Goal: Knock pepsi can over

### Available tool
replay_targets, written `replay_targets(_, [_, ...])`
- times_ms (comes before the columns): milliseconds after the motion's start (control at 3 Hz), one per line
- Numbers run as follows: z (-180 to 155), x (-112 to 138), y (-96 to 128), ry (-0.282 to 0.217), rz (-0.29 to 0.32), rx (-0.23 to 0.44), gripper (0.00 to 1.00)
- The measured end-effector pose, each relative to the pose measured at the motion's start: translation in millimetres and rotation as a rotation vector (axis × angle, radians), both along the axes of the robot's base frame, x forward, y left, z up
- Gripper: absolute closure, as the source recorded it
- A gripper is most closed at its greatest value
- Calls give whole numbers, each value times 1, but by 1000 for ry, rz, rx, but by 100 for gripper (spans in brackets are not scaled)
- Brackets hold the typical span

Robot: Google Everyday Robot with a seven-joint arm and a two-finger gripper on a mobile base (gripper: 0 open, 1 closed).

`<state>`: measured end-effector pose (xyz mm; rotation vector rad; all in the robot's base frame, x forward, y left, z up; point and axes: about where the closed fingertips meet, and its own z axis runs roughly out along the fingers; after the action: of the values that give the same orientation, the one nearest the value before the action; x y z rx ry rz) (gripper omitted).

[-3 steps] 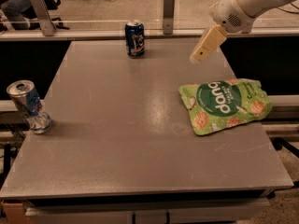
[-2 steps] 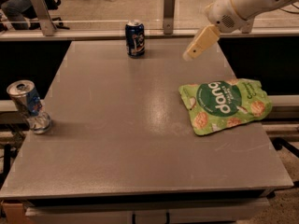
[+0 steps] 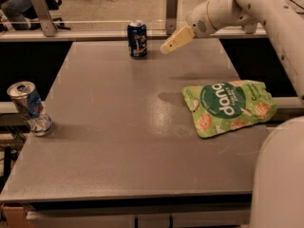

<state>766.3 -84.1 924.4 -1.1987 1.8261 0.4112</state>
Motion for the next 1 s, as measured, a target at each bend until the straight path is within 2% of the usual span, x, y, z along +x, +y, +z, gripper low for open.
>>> replay_targets(333, [-16, 30, 24, 11, 13, 117, 0])
replay_targets(667, [-22, 50, 50, 0, 45, 202, 0])
replay_targets(1000, [-23, 58, 67, -21, 53, 191, 0])
